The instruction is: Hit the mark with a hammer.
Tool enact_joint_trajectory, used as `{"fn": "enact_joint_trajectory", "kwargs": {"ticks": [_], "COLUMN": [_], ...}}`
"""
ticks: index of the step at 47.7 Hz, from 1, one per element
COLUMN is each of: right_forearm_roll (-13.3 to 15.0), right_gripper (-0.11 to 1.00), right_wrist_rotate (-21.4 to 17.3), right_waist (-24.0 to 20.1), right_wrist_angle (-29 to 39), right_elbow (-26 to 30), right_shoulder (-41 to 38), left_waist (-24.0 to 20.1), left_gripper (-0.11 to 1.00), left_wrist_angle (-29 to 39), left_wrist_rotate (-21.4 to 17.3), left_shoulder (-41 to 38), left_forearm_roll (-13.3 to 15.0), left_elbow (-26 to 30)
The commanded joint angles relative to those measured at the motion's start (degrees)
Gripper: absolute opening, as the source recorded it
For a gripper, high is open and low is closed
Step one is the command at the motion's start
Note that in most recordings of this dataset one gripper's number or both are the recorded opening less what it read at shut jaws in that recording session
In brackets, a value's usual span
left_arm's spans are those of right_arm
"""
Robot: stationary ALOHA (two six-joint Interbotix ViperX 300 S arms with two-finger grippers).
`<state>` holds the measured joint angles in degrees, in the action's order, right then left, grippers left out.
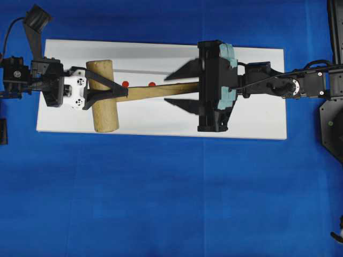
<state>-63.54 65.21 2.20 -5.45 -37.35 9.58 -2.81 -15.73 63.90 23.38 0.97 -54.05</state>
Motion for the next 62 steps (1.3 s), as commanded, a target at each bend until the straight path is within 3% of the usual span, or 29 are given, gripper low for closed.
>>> {"fn": "enact_joint_trajectory", "kwargs": {"ticks": [1, 5, 28, 35, 38, 52, 62], "right_forearm_roll": [0.88, 0.97, 0.97, 0.88, 0.88, 0.44, -0.44], "right_gripper": [0.21, 0.08, 0.08, 0.08, 0.08, 0.08, 0.08], "right_wrist_rotate": [0.00, 0.00, -0.09, -0.44, -0.70, -1.05, -1.05], "right_waist": [-0.18, -0.18, -0.79, -0.70, -0.70, -0.79, -0.79], "right_wrist_angle": [0.26, 0.35, 0.35, 0.44, 0.44, 0.44, 0.09], "right_elbow": [1.14, 1.14, 1.05, 1.05, 1.05, 0.79, -0.97], "right_shoulder": [0.35, 0.44, 0.44, 0.44, 0.44, 0.70, 2.64], "left_waist": [0.09, 0.09, -0.97, -1.14, -1.14, -1.14, -1.14], "left_gripper": [0.44, 0.44, 0.45, 0.82, 0.91, 0.90, 0.90], "left_wrist_angle": [-0.35, -0.35, 0.35, 0.26, 0.35, 2.37, 5.62], "left_wrist_rotate": [-0.35, -0.88, -0.70, -0.79, -0.79, -0.62, 0.09], "left_shoulder": [1.14, 1.05, 1.23, 1.14, 1.05, 2.46, 7.65], "left_forearm_roll": [-0.09, -0.26, -0.18, -0.18, -0.26, -0.18, -0.18], "left_elbow": [1.14, 1.14, 1.32, 1.49, 1.49, 0.44, -3.34]}}
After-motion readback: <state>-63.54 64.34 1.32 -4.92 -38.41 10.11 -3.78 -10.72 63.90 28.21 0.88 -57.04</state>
